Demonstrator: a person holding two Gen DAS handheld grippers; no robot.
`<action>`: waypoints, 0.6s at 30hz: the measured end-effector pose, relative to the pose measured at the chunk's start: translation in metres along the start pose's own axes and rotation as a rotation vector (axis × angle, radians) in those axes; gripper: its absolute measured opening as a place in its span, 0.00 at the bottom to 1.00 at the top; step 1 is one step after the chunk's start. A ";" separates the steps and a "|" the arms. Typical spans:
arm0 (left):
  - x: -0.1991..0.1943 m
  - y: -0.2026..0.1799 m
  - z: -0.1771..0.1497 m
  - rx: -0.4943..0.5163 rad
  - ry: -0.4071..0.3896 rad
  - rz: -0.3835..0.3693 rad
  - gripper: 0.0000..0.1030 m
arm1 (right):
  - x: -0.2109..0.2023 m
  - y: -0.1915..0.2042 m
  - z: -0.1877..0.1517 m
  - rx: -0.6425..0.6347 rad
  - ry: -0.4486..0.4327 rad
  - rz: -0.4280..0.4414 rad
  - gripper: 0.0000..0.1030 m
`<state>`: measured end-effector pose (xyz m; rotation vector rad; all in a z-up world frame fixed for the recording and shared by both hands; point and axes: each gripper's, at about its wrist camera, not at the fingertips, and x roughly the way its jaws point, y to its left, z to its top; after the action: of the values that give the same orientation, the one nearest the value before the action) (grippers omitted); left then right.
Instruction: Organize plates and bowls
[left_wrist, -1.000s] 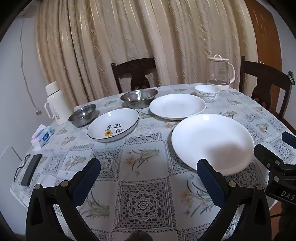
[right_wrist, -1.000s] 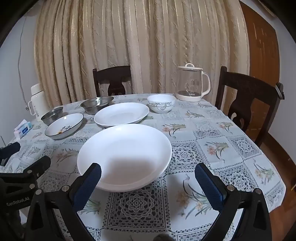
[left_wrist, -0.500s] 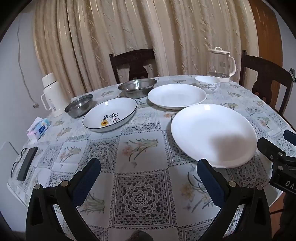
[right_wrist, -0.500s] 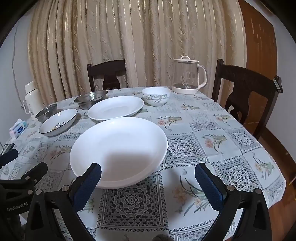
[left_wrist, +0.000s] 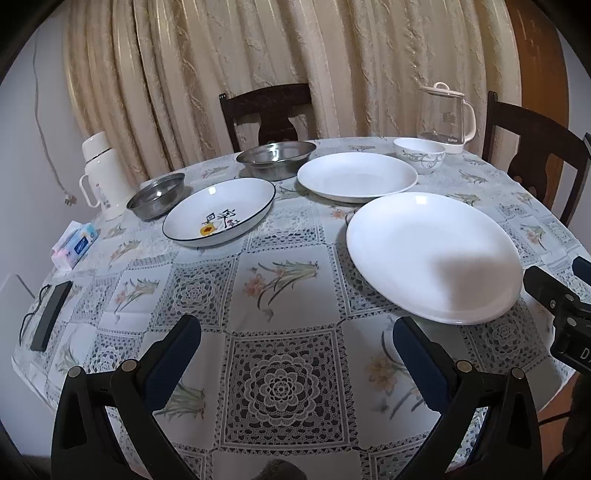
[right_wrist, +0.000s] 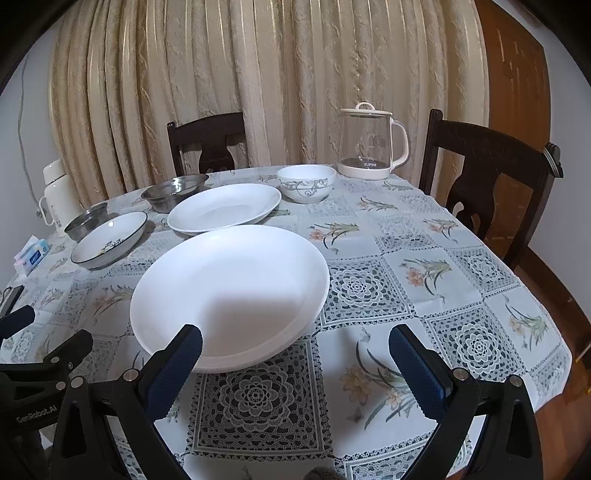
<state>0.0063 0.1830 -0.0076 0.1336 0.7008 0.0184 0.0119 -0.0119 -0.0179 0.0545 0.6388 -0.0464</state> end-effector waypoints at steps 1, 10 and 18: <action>0.001 0.000 -0.001 0.001 0.003 0.001 1.00 | 0.001 0.000 -0.001 0.000 0.004 -0.003 1.00; 0.008 -0.007 -0.005 0.017 0.033 0.006 1.00 | 0.007 -0.004 -0.002 0.022 0.029 -0.005 1.00; 0.013 -0.012 -0.006 0.035 0.044 0.002 1.00 | 0.012 -0.005 -0.005 0.022 0.051 -0.002 1.00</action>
<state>0.0120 0.1729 -0.0215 0.1682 0.7450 0.0113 0.0178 -0.0167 -0.0292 0.0764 0.6899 -0.0541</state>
